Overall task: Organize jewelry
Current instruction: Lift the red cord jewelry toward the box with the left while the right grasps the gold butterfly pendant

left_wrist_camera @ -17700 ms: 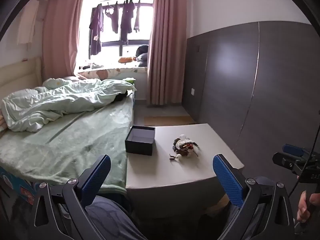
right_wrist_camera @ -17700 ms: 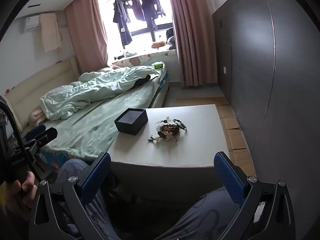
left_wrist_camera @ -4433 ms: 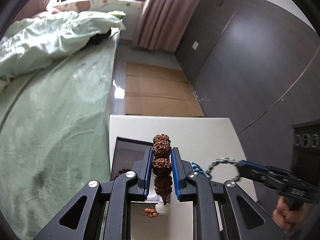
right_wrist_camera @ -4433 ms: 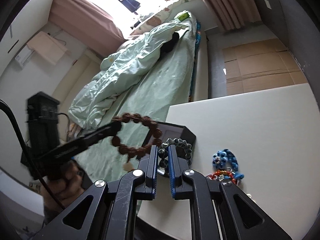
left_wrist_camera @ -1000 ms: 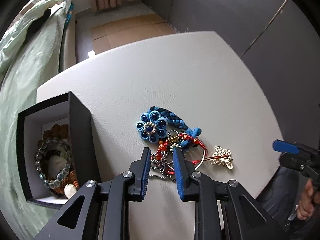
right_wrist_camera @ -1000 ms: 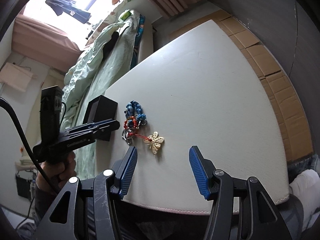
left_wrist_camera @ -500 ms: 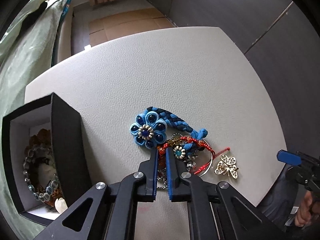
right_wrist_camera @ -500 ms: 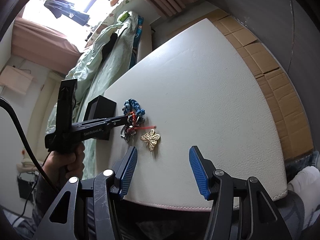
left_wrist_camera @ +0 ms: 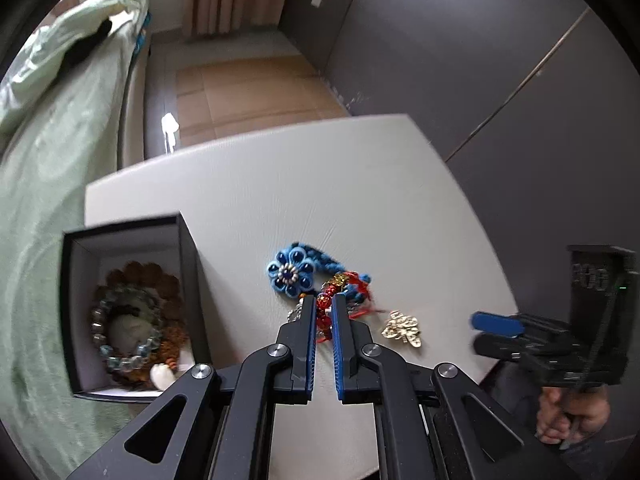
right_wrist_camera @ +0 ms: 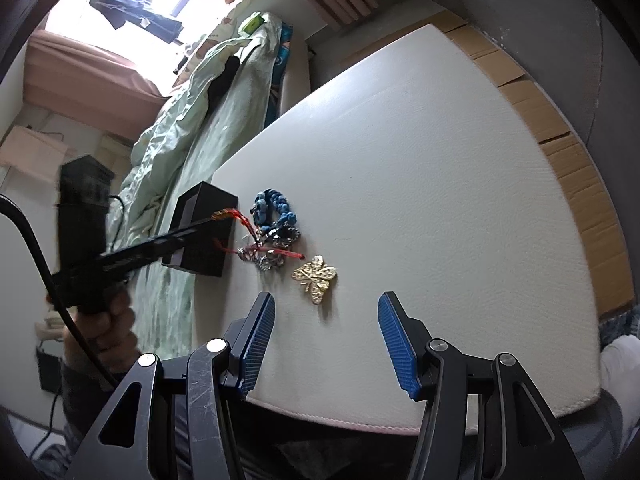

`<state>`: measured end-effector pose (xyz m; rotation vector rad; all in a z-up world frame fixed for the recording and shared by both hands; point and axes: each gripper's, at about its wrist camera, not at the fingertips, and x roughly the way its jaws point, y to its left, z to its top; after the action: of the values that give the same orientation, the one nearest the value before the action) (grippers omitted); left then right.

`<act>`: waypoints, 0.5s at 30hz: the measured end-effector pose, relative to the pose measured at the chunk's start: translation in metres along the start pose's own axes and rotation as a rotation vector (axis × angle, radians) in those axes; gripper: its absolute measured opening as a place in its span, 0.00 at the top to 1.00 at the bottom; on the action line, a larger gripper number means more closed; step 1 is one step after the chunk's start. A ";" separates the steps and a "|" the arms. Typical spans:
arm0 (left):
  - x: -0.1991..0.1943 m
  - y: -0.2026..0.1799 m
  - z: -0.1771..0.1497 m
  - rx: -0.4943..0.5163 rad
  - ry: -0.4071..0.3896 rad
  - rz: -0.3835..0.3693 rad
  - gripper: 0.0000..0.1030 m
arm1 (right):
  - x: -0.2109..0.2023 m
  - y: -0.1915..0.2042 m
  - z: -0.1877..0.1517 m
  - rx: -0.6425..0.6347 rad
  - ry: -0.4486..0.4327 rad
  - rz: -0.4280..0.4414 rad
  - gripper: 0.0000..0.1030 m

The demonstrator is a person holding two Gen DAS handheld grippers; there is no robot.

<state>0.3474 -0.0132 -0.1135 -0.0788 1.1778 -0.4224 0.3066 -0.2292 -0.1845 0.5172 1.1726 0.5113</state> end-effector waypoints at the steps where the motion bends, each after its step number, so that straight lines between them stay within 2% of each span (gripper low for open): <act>1: -0.006 -0.002 0.001 0.005 -0.010 -0.002 0.93 | 0.002 0.002 0.000 -0.003 0.004 0.002 0.46; 10: -0.056 -0.019 0.008 0.056 -0.111 0.004 0.93 | 0.009 0.009 0.005 -0.022 0.019 0.016 0.46; 15: -0.076 -0.021 0.010 0.064 -0.154 0.012 0.93 | 0.015 0.015 0.008 -0.053 0.034 -0.004 0.46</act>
<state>0.3267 -0.0070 -0.0367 -0.0479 1.0118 -0.4358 0.3170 -0.2092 -0.1840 0.4622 1.1889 0.5481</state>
